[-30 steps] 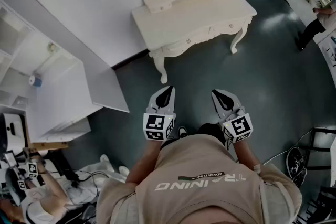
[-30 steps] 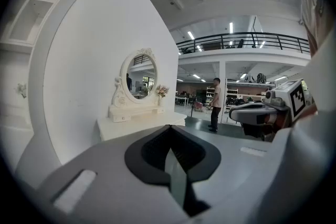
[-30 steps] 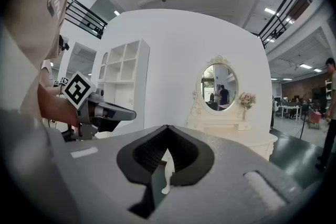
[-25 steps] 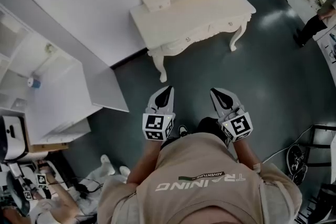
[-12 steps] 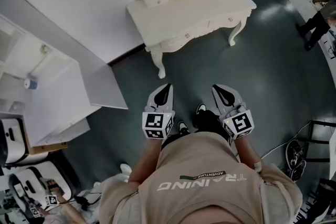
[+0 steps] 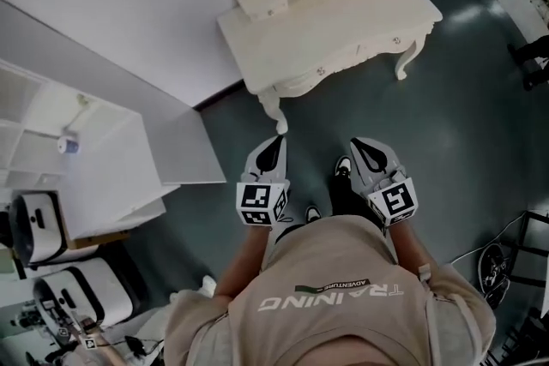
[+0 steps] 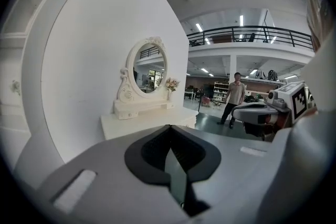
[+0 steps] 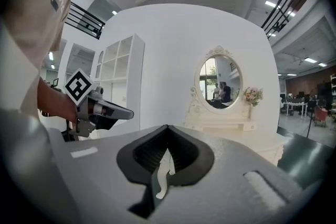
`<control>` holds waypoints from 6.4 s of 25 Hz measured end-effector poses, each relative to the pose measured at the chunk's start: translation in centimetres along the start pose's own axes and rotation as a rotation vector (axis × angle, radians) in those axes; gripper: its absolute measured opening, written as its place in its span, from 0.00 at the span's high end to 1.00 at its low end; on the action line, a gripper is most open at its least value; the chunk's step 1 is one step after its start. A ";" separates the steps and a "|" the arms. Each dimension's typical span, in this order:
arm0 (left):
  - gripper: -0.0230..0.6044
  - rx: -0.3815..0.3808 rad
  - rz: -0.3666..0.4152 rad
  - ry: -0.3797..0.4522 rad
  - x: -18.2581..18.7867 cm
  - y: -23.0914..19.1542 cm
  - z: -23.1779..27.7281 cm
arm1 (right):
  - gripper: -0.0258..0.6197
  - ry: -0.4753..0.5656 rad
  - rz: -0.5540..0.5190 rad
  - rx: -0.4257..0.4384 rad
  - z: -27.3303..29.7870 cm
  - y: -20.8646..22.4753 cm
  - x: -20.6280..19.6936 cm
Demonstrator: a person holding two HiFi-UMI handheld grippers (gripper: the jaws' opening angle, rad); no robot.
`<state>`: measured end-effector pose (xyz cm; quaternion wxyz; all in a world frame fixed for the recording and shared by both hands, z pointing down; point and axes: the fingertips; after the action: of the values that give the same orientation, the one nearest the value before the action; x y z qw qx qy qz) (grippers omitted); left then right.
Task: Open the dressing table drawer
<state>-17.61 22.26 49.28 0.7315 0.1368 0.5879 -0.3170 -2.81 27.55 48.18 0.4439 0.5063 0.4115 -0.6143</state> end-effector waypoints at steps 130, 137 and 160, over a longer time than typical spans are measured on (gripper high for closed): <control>0.78 0.467 -0.396 -0.291 -3.1 -40.4 41.4 | 0.96 -0.118 -0.037 0.332 48.3 25.3 1.8; 0.78 0.464 -0.404 -0.301 -3.1 -40.0 41.3 | 0.96 -0.109 -0.048 0.350 48.4 24.5 1.9; 0.79 0.447 -0.417 -0.338 -4.5 -36.4 39.7 | 0.96 -0.115 -0.017 0.322 46.2 25.2 1.2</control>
<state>-10.07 -26.85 70.59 0.6899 0.1161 0.3901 -0.5986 9.49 -23.41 52.49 0.3745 0.5313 0.2859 -0.7041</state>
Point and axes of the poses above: the fingertips, and each gripper's own axes: z forward along the fingers, y to its right, x out of its top, and after that the axes turned 14 degrees about -x, right-handed
